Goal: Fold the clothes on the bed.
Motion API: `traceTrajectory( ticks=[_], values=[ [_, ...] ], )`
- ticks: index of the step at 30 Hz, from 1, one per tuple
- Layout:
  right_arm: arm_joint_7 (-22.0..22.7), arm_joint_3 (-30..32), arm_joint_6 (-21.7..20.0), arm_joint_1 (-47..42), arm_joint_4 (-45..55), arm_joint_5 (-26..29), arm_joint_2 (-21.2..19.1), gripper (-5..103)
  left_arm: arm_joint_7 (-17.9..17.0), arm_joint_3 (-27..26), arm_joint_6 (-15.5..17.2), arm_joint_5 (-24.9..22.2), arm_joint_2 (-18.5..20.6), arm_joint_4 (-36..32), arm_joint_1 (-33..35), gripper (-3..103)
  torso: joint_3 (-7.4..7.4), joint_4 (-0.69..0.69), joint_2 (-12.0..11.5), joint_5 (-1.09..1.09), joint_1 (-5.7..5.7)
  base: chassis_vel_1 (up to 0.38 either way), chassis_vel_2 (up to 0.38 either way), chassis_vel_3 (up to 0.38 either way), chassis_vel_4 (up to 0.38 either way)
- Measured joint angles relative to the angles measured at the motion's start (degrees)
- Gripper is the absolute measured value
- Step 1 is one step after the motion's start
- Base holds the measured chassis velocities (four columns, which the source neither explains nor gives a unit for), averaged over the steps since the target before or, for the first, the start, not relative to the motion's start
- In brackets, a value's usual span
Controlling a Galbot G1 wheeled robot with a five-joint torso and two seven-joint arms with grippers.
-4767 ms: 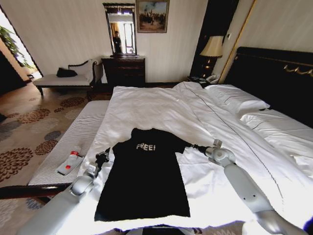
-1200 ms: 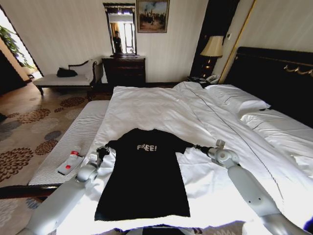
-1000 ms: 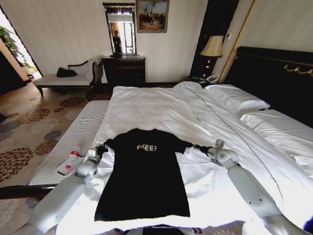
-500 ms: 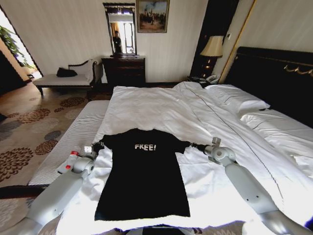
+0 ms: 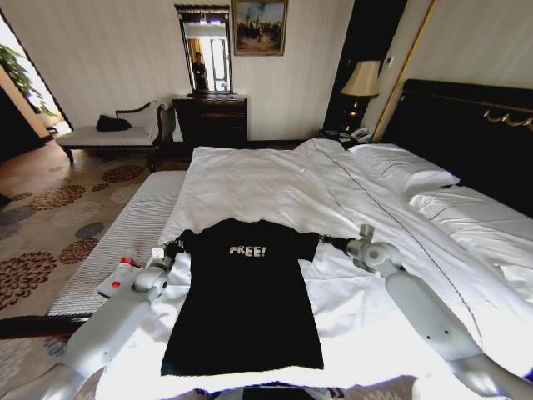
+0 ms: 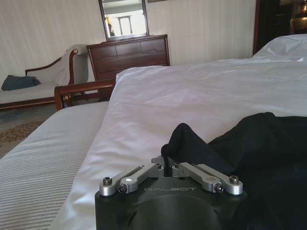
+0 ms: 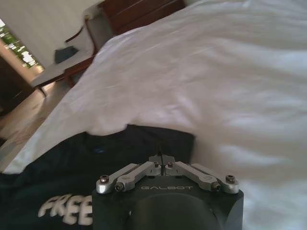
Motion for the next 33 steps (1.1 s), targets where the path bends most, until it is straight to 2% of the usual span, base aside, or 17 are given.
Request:
traceTrajectory(
  ticks=[1,6,11,16,21,27,33],
  values=[
    [0.0,0.0,0.0,0.0,0.0,0.0,0.0,0,0.0,0.0,0.0,0.0,0.0,0.0,0.0,2,0.00,0.00,0.0,0.00,0.00,0.000,0.000,0.000,0.000],
    [0.8,-8.8,0.3,5.4,-0.1,-0.9,1.7,0,0.0,-0.7,0.0,0.0,0.7,-0.7,0.9,2,0.00,0.02,0.0,0.01,0.00,0.000,0.000,0.000,0.000],
    [1.6,-13.5,0.3,8.3,-2.7,-1.3,3.9,0,0.0,-1.3,-0.2,0.0,0.8,-0.6,1.0,2,0.01,-0.01,0.0,0.02,0.00,0.000,0.000,0.000,0.000],
    [2.0,-17.7,0.2,10.7,-5.6,-1.7,6.5,0,0.1,-1.4,-0.2,0.0,0.5,-0.4,1.0,2,0.01,0.01,0.0,0.01,0.00,0.000,0.000,0.000,0.000],
    [2.2,-20.2,0.2,12.2,-8.8,-1.9,8.7,0,0.0,-0.9,-0.2,0.0,0.0,-0.9,0.9,2,0.01,-0.03,0.0,0.01,0.00,0.000,0.000,0.000,0.000],
    [2.6,-22.3,0.3,14.8,-11.9,-2.4,11.8,0,0.1,-0.6,-0.3,0.0,-0.1,-0.8,0.7,2,0.01,0.01,0.0,0.01,0.00,0.000,0.000,0.000,0.000],
    [2.2,-21.9,1.0,16.0,-14.5,-4.0,15.3,0,0.0,-0.8,-0.3,-0.4,0.7,-1.2,0.9,2,0.01,0.00,0.0,0.02,0.00,0.000,0.000,0.000,0.000]
  ],
)
